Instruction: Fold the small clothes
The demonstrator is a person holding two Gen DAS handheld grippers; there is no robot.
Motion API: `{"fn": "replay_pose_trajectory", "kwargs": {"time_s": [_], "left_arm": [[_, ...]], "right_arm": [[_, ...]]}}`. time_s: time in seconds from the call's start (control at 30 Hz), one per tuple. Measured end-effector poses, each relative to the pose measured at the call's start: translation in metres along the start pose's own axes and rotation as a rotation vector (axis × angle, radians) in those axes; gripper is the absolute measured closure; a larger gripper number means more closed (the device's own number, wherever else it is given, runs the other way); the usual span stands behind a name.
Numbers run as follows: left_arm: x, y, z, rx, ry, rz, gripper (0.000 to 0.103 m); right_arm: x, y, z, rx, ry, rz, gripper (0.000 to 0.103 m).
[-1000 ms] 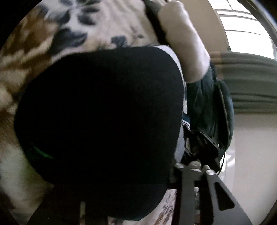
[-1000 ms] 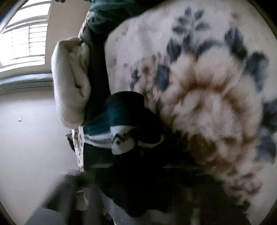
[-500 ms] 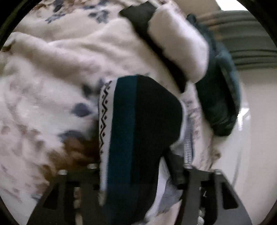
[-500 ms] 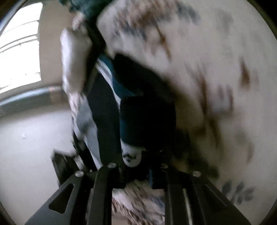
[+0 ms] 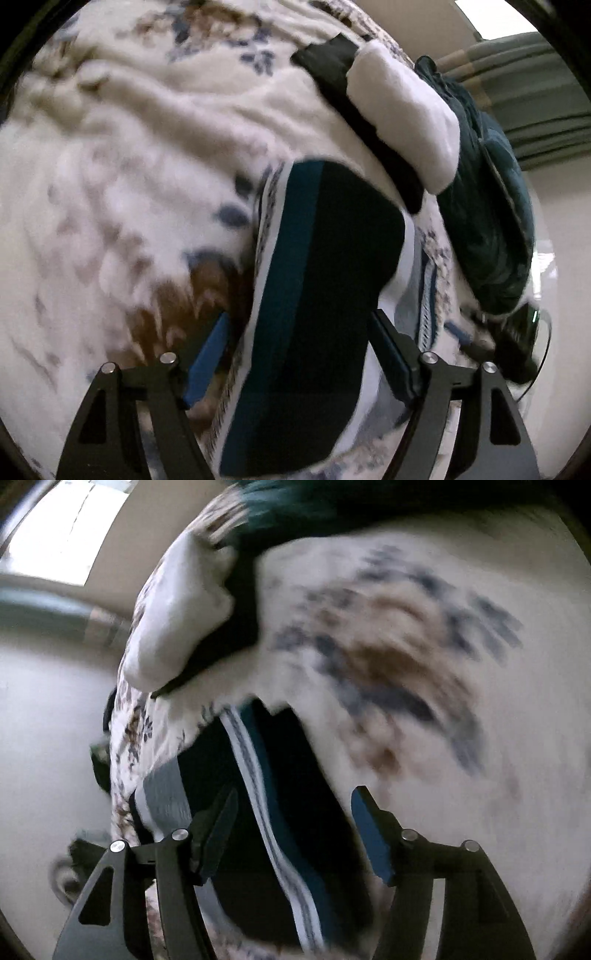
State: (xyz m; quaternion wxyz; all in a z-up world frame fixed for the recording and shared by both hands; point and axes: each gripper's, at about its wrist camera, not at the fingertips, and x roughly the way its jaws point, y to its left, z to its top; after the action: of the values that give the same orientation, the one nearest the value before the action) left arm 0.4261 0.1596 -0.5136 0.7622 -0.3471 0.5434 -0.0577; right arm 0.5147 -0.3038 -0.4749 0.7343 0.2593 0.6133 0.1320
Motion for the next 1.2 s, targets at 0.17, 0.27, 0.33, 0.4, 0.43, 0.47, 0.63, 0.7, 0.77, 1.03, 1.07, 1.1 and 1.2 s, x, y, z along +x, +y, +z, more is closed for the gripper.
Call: {"fn": "replay_pose_trajectory", "kwargs": {"time_s": [0.17, 0.27, 0.33, 0.4, 0.43, 0.47, 0.63, 0.7, 0.77, 1.03, 1.07, 1.1, 1.2], "left_arm": [[0.015, -0.008, 0.015, 0.060, -0.014, 0.055, 0.028], [0.021, -0.009, 0.020, 0.053, -0.012, 0.050, 0.028], [0.023, -0.012, 0.023, 0.059, -0.015, 0.041, 0.028], [0.025, -0.015, 0.024, 0.061, -0.017, 0.034, 0.028], [0.026, -0.015, 0.024, 0.060, -0.017, 0.033, 0.028], [0.028, -0.015, 0.024, 0.058, -0.015, 0.038, 0.028], [0.023, -0.007, 0.016, 0.038, 0.005, 0.034, 0.028], [0.018, -0.005, 0.009, 0.042, 0.009, 0.037, 0.028], [0.015, 0.000, 0.001, 0.031, 0.019, 0.028, 0.028], [0.019, 0.008, -0.021, 0.000, 0.057, -0.034, 0.028], [0.018, 0.008, -0.022, 0.006, 0.059, -0.033, 0.028], [0.018, 0.007, -0.022, 0.009, 0.061, -0.035, 0.028], [0.020, 0.005, -0.023, 0.023, 0.073, -0.043, 0.028]], "right_arm": [[0.076, 0.037, 0.042, -0.096, 0.144, -0.057, 0.077], [0.065, 0.052, 0.039, -0.158, 0.066, -0.094, 0.092], [0.044, 0.063, 0.042, -0.203, -0.023, -0.117, 0.092], [0.036, 0.068, 0.049, -0.204, -0.058, -0.125, 0.092], [0.040, 0.069, 0.052, -0.217, -0.046, -0.152, 0.092], [0.048, 0.068, 0.053, -0.228, -0.011, -0.176, 0.092], [0.047, 0.040, 0.053, -0.106, 0.104, -0.117, 0.064], [0.029, 0.025, 0.041, -0.069, 0.103, -0.084, 0.047], [0.024, 0.012, 0.024, -0.034, 0.152, -0.034, 0.039], [0.046, -0.018, -0.041, 0.020, 0.269, 0.052, 0.083], [0.043, -0.017, -0.042, 0.025, 0.249, 0.049, 0.087], [0.040, -0.015, -0.042, 0.018, 0.224, 0.042, 0.088], [0.029, -0.019, -0.041, 0.034, 0.175, 0.003, 0.088]]}}
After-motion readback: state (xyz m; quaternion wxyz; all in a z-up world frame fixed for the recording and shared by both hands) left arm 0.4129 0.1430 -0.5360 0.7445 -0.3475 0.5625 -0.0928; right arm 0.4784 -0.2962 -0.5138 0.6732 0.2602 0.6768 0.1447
